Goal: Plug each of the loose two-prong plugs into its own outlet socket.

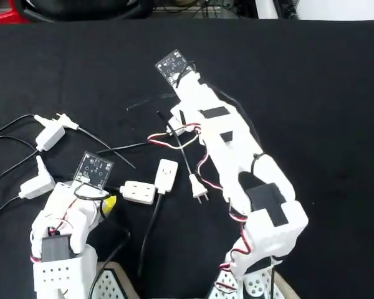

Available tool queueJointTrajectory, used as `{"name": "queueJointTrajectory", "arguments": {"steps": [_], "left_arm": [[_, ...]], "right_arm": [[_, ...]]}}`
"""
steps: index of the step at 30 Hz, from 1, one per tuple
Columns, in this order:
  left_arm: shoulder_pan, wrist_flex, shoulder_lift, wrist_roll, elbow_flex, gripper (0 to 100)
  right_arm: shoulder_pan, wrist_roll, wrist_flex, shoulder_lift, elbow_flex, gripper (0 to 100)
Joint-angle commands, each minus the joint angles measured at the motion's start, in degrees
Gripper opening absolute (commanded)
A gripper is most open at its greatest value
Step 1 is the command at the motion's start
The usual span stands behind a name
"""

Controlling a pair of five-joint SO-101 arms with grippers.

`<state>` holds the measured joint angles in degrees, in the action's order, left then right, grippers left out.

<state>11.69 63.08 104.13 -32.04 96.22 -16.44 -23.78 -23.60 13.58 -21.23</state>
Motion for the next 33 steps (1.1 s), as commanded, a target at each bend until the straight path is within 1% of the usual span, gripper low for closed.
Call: {"name": "queueJointTrajectory", "arguments": {"steps": [1,10,17,20,22,25,26,28,33], "left_arm": [[-0.57,-0.62,0.18,-0.26,1.10,34],[-0.57,-0.62,0.18,-0.26,1.10,34],[-0.57,-0.62,0.18,-0.26,1.10,34],[-0.57,-0.70,0.18,-0.26,1.10,34],[-0.57,-0.70,0.18,-0.26,1.10,34],[-0.57,-0.62,0.18,-0.26,1.10,34],[-0.57,-0.62,0.18,-0.26,1.10,34],[-0.57,-0.62,0.18,-0.26,1.10,34],[-0.48,-0.53,0.18,-0.26,1.10,34]], "right_arm": [[0.53,-0.26,0.35,0.48,1.71,1.1],[-0.35,0.09,0.09,0.66,1.36,1.1],[0.88,0.18,0.00,5.67,-0.40,1.1],[1.23,0.18,-0.18,5.14,-0.66,1.1],[1.05,0.18,-2.20,4.00,-1.01,1.2],[0.09,0.26,-8.09,1.63,-1.27,1.2],[0.09,0.62,-9.58,1.10,-1.36,1.2],[0.97,3.69,-11.25,1.01,-1.45,1.4],[1.76,10.20,-11.78,4.79,0.92,1.5]]}}
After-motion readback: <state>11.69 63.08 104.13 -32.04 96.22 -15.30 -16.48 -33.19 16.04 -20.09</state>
